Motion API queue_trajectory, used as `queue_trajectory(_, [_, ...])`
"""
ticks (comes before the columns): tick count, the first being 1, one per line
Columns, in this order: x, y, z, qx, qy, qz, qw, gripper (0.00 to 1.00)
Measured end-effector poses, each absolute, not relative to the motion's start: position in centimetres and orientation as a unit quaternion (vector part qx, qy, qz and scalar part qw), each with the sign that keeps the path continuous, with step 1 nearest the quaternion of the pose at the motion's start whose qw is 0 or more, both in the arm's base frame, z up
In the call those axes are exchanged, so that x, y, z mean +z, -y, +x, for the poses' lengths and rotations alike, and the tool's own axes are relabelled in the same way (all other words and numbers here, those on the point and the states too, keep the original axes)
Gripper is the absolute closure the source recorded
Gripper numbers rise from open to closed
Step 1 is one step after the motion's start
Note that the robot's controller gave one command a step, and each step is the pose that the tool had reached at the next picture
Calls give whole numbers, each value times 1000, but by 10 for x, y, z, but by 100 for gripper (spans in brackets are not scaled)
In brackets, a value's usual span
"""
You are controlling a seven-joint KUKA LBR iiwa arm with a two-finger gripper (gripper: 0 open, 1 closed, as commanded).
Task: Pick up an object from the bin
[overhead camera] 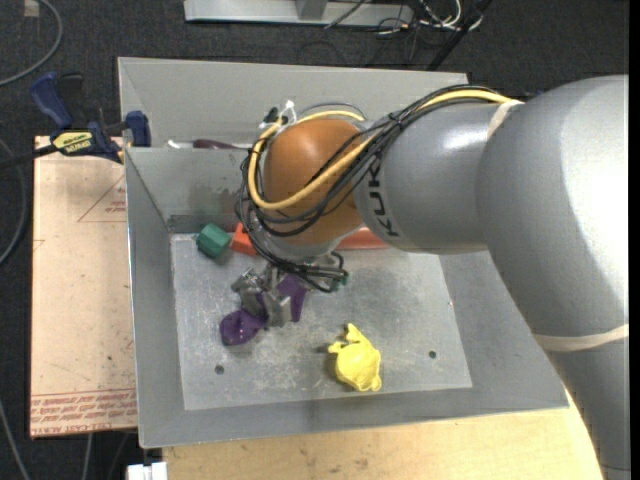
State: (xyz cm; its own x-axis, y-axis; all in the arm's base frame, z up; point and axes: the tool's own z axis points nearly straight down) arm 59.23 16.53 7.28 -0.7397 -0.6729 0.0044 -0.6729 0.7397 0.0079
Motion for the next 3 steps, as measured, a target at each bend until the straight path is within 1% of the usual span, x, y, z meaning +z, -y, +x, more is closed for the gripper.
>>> queue_trajectory(1, [111,-164,587,-2,915,403,1,100])
queue_trajectory(2, [70,-176,593,-4,897,443,2,100])
queue_trajectory(3, [70,-176,593,-5,897,443,2,100])
